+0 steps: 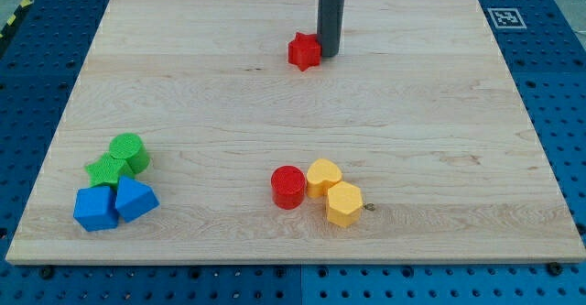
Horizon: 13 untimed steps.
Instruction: Move the red star into the red circle
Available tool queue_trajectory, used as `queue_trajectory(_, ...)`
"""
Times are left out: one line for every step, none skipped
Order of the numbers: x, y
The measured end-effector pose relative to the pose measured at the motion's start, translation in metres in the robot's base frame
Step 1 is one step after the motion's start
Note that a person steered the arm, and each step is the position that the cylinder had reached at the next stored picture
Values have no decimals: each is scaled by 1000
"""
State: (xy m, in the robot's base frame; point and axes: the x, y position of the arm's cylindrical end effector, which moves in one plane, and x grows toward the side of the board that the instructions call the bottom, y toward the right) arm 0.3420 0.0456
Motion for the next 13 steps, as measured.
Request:
queue_trajectory(8,11)
queue_trajectory(8,21)
queue_trajectory(-16,23)
queue_trajectory(-42,22)
queue_trajectory(-42,4)
queue_trajectory(-42,-13)
queue_trajectory(-33,-17)
queue_trajectory(2,-33)
queue_trajectory(25,-37)
queue_trajectory(37,-49)
queue_trajectory(36,-56)
queue_trajectory(32,-69)
queue_trajectory(38,-85)
